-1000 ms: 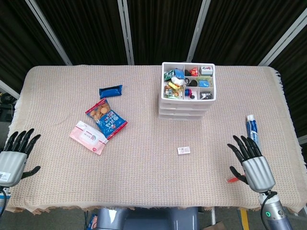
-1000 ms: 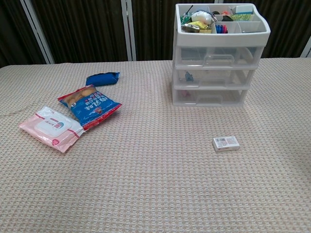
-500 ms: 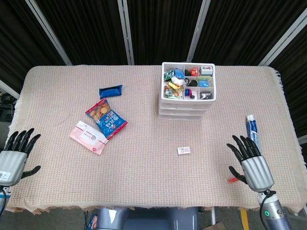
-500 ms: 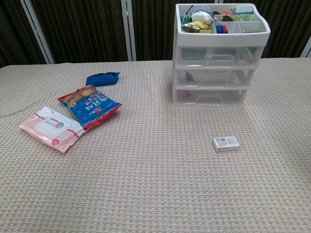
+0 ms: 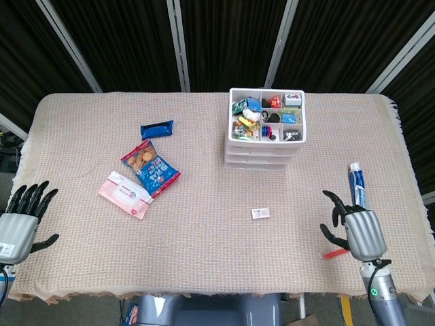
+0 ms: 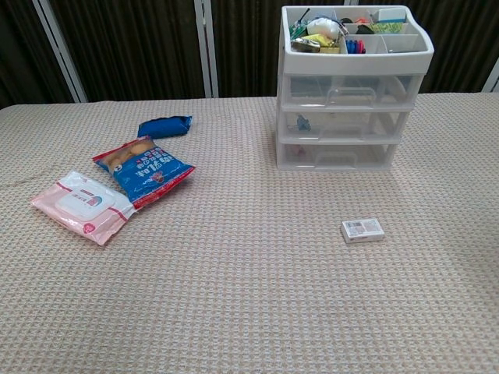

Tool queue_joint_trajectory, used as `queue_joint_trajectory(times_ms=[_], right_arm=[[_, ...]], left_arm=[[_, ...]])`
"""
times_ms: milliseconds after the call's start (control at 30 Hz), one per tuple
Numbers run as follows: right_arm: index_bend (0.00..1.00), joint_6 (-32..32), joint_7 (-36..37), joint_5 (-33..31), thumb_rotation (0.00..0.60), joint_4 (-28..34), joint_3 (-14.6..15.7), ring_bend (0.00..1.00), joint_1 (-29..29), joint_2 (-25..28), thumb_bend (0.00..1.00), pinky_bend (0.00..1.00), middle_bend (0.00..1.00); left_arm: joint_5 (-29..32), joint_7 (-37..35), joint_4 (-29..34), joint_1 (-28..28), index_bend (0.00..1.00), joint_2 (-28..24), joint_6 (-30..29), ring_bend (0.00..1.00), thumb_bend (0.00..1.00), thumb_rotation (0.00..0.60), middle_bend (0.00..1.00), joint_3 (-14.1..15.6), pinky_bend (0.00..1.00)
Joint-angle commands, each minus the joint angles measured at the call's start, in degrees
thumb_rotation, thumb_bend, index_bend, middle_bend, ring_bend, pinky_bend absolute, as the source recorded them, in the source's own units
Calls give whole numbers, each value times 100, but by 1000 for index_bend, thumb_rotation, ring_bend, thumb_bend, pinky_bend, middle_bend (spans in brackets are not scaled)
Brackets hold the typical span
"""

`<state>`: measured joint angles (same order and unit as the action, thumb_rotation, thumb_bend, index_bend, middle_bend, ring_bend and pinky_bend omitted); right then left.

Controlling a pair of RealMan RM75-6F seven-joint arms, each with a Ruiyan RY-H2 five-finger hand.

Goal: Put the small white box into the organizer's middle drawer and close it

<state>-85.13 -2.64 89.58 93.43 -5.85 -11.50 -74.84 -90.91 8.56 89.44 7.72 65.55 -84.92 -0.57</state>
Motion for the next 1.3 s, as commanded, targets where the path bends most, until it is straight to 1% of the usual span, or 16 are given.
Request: queue_joint_trajectory(times_ms=[33, 100, 133, 167, 200, 233, 267, 400, 433, 533, 633, 733, 867, 1000, 1200, 1300], right_arm=[[195, 842, -60, -1082, 600, 696, -457, 786, -360, -14, 340, 708, 815], [193, 1262, -59, -1807, 600, 1069, -688, 798, -525, -65, 386, 713, 822], [192, 1503, -60, -2283, 600, 1283, -828, 801, -628, -93, 405, 715, 824], [185, 1627, -82, -2572, 600, 1397, -914, 805, -692, -105, 422, 716, 825], [180, 1807, -85, -3024, 600, 1555, -1042, 806, -792, -145, 430, 717, 826], [172, 1876, -74, -3190, 600, 1604, -1088, 808, -831, -167, 437, 718, 826], [167, 2021, -45, -3544, 600, 1684, -1186, 808, -920, -219, 440, 718, 827], [165, 2403, 1, -4897, 600, 1731, -1599, 809, -1326, -459, 445, 718, 827], [165, 2433, 20, -5029, 600, 1725, -1641, 809, -1365, -488, 447, 718, 827], [165, 2590, 232, -5810, 600, 1611, -1928, 809, -1596, -725, 449, 718, 828], [165, 2651, 373, -6213, 600, 1489, -2104, 809, -1731, -873, 454, 718, 828], [165, 2638, 551, -6612, 600, 1231, -2338, 809, -1939, -1139, 456, 718, 828], [166, 2634, 727, -6987, 600, 1043, -2498, 809, -2106, -1383, 456, 718, 828], [167, 2684, 905, -7183, 600, 875, -2593, 809, -2207, -1580, 454, 718, 828], [174, 2731, 1037, -7382, 600, 587, -2627, 809, -2368, -1889, 456, 718, 828], [175, 2826, 1112, -7484, 600, 469, -2716, 809, -2446, -1976, 455, 718, 828]], left_arm=[[-9, -30, -15, -3, 81, 10, -27, 0, 75, 600, 0, -9, 0], [-28, -59, -32, -7, 80, 20, -61, 0, 75, 600, 0, -15, 0], [-40, -71, -47, -9, 80, 24, -78, 0, 76, 600, 0, -17, 0], [-46, -78, -54, -10, 80, 27, -86, 0, 74, 600, 0, -18, 0], [-49, -91, -60, -12, 81, 29, -92, 0, 74, 600, 0, -17, 0], [-49, -97, -61, -12, 81, 29, -91, 0, 74, 600, 0, -16, 0], [-48, -109, -62, -13, 81, 30, -91, 0, 74, 600, 0, -15, 0], [-50, -147, -71, -8, 80, 25, -89, 0, 75, 600, 0, -18, 0], [-50, -152, -71, -7, 80, 25, -88, 0, 75, 600, 0, -18, 0], [-54, -170, -75, 0, 80, 31, -90, 0, 77, 600, 0, -25, 0], [-52, -178, -78, 1, 80, 35, -93, 0, 74, 600, 0, -29, 0], [-43, -207, -81, 2, 80, 36, -93, 0, 74, 600, 0, -34, 0], [-36, -235, -83, 8, 80, 38, -87, 0, 75, 600, 0, -39, 0], [-18, -251, -75, 9, 79, 34, -74, 0, 77, 600, 0, -40, 0], [25, -277, -59, 15, 79, 25, -46, 0, 75, 600, 0, -51, 0], [44, -280, -50, 23, 80, 25, -24, 0, 76, 600, 0, -57, 0]])
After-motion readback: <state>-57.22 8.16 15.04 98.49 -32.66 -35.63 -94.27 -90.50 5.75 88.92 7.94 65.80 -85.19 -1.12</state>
